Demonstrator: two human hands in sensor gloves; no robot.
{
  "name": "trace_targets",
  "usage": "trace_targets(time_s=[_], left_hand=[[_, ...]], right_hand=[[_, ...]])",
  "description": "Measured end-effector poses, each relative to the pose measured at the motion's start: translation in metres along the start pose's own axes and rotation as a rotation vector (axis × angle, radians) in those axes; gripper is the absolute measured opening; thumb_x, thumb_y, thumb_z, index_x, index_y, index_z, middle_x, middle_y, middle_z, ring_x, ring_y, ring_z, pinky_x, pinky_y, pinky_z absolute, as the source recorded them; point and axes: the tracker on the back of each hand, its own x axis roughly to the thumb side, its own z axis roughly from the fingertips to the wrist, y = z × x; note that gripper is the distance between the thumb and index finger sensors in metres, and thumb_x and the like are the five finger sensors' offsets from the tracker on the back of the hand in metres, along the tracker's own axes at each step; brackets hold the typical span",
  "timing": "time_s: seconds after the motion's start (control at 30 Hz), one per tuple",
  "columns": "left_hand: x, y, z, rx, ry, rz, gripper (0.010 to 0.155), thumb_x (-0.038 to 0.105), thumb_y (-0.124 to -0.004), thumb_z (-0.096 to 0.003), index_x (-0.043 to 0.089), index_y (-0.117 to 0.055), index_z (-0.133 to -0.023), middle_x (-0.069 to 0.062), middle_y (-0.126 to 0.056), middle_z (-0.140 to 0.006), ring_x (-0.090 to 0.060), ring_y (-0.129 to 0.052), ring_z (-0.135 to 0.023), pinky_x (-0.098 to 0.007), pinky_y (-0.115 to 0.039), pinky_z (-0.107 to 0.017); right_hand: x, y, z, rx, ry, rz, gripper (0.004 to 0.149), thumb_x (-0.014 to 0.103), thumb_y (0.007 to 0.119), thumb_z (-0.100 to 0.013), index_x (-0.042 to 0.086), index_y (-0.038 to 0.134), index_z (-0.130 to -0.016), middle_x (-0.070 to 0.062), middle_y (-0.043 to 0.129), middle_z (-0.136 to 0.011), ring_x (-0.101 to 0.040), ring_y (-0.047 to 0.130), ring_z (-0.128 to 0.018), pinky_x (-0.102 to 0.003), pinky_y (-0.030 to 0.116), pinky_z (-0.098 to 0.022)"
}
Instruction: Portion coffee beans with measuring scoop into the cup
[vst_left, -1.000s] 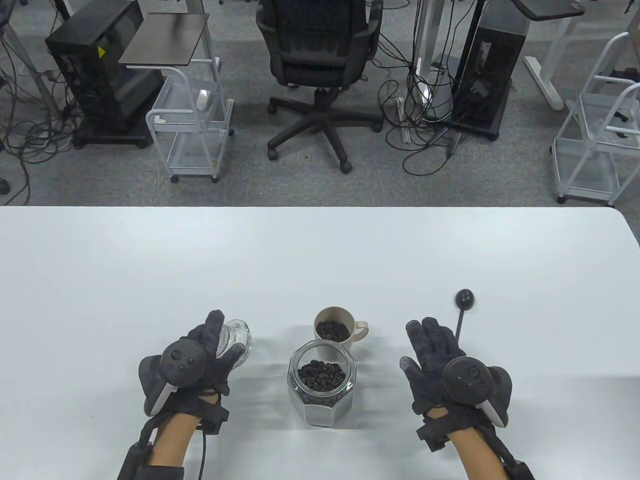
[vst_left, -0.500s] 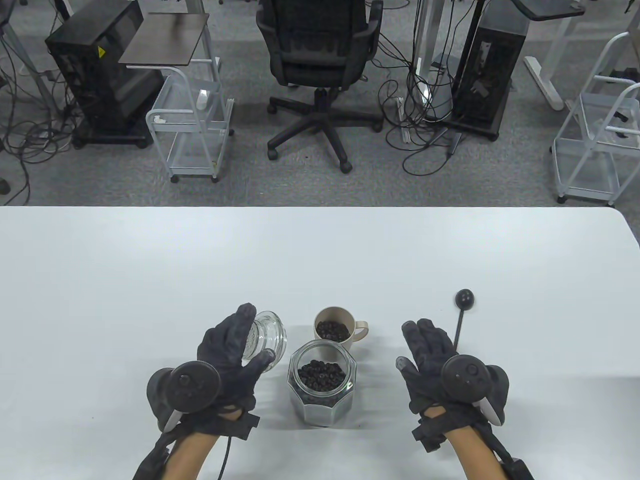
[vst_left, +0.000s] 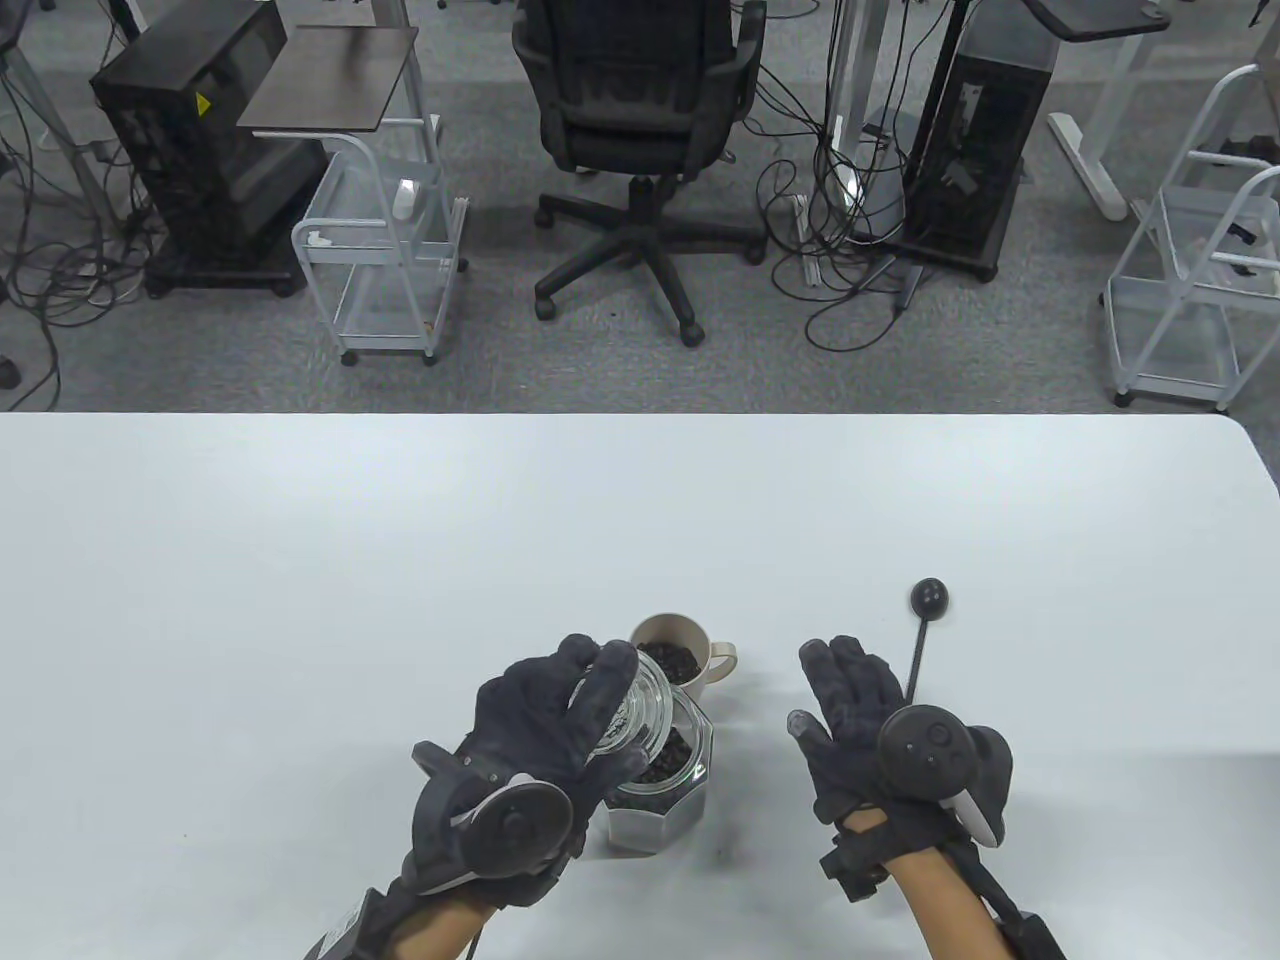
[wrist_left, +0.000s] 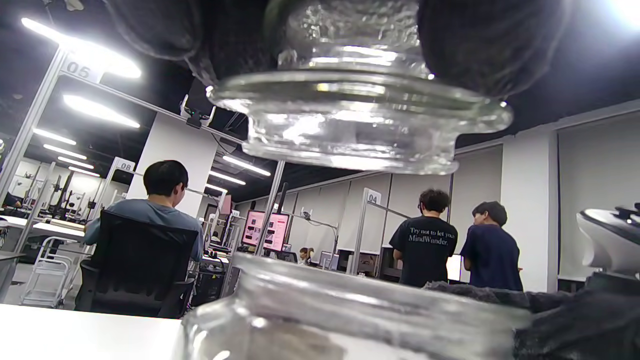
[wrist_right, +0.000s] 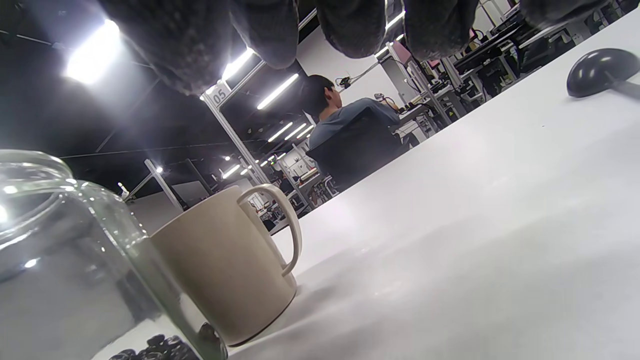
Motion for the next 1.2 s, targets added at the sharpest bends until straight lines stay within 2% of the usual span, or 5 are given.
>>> trace_targets(time_s=[0.07, 0.23, 0.37, 0.63, 1.2], left_hand=[[0.002, -0.004, -0.001, -0.009, -0.016, -0.011, 0.079, 0.059, -0.074, -0.0424, 0.027, -0.050, -0.111, -0.016, -0.059, -0.112, -0.043, -0.073, -0.084, -0.058, -0.057, -0.069], [0.004, -0.017, 0.004, 0.046, -0.092, -0.074, 0.080, 0.059, -0.074, -0.0419, 0.027, -0.051, -0.111, -0.015, -0.060, -0.112, -0.043, -0.074, -0.083, -0.058, -0.058, -0.068], [0.006, -0.026, 0.005, 0.019, -0.113, -0.091, 0.079, 0.059, -0.074, -0.0419, 0.026, -0.051, -0.111, -0.016, -0.061, -0.111, -0.043, -0.074, -0.082, -0.058, -0.059, -0.067], [0.011, -0.033, 0.002, -0.051, -0.094, -0.067, 0.077, 0.059, -0.071, -0.0428, 0.028, -0.053, -0.111, -0.017, -0.062, -0.112, -0.044, -0.075, -0.083, -0.059, -0.058, -0.068], [0.004, -0.042, -0.006, -0.123, -0.066, -0.012, 0.075, 0.060, -0.067, -0.0438, 0.026, -0.057, -0.110, -0.017, -0.062, -0.112, -0.043, -0.074, -0.085, -0.060, -0.057, -0.068]], right_hand=[[0.000, 0.000, 0.000, 0.003, 0.002, -0.008, 0.065, 0.040, 0.075, -0.051, 0.023, 0.050, -0.109, -0.025, 0.037, -0.111, -0.067, 0.041, -0.100, -0.085, 0.041, -0.058], [0.001, 0.002, -0.001, 0.012, 0.001, -0.010, 0.065, 0.040, 0.075, -0.052, 0.023, 0.050, -0.109, -0.025, 0.037, -0.111, -0.067, 0.041, -0.100, -0.084, 0.041, -0.058], [0.001, 0.003, -0.002, 0.014, 0.000, -0.016, 0.065, 0.040, 0.075, -0.052, 0.023, 0.050, -0.109, -0.025, 0.037, -0.111, -0.067, 0.041, -0.100, -0.084, 0.041, -0.058], [0.002, 0.004, -0.003, 0.014, -0.003, -0.017, 0.065, 0.040, 0.075, -0.052, 0.023, 0.050, -0.109, -0.025, 0.037, -0.111, -0.067, 0.041, -0.100, -0.084, 0.041, -0.058], [0.000, 0.006, -0.005, 0.025, 0.005, -0.018, 0.065, 0.040, 0.075, -0.052, 0.022, 0.050, -0.109, -0.025, 0.037, -0.111, -0.067, 0.041, -0.100, -0.084, 0.041, -0.058]])
